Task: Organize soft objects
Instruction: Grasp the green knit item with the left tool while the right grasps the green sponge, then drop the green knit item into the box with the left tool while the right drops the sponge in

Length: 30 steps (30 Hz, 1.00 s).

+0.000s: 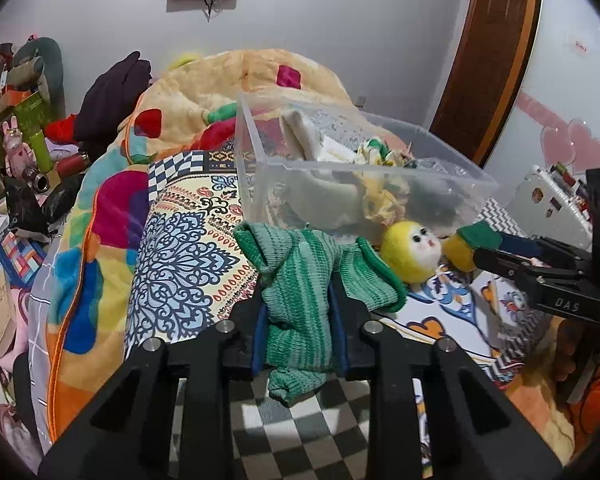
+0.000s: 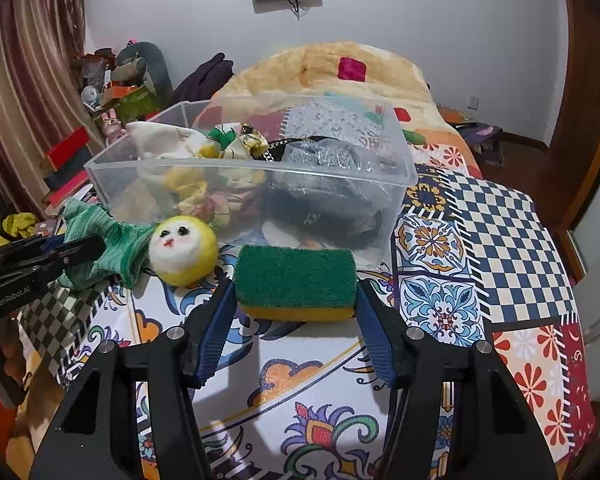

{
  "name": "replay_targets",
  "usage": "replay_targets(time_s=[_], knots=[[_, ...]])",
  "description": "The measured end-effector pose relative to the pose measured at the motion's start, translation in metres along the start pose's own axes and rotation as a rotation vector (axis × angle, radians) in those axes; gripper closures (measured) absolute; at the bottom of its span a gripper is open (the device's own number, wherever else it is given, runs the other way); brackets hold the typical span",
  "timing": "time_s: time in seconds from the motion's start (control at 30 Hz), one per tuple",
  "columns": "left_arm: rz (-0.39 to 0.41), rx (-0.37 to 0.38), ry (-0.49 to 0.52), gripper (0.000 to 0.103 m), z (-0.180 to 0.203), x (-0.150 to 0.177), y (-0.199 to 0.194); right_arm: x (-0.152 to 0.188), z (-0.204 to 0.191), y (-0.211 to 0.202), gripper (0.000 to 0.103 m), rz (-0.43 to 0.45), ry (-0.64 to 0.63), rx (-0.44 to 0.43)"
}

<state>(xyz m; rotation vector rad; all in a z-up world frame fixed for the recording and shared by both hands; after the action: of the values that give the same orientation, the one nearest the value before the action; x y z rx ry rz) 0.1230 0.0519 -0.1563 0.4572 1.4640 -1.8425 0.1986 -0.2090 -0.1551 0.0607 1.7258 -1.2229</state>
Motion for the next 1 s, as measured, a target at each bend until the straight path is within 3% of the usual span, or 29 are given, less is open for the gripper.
replay_targets(time_s=[0.23,0.57,0.8,1.0], knots=[[0.076,0.037,-0.008,0.077,0.005,-0.017,-0.030,-0.008,0.000,-0.022,0.046,0.055,-0.010,0.003],[0.214,0.061,0.009,0.077,0.019,-0.063,-0.059,-0.052,-0.006,-0.059,0.046,0.185,-0.052,0.025],[0.231,0.100,0.016,0.077,0.031,-0.091,-0.045,-0.084,-0.012,-0.057,0.046,0.247,-0.084,0.022],[0.198,0.095,0.030,0.077,0.035,-0.099,-0.017,-0.093,-0.013,-0.029,0.046,0.215,-0.069,-0.002]])
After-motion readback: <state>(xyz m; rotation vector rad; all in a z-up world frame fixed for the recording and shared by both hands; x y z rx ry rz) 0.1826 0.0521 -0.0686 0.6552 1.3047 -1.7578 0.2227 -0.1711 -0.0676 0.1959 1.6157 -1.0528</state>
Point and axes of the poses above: each gripper's, at about its wrist camera, not at the fingertips, and y roughly the way its jaws point, z to its right, x to its underside, the point moved 5 cm from there along y, roughly the way its jaws point, and after that the axes turned 11 degrees about -y, right-handed, at the moved point
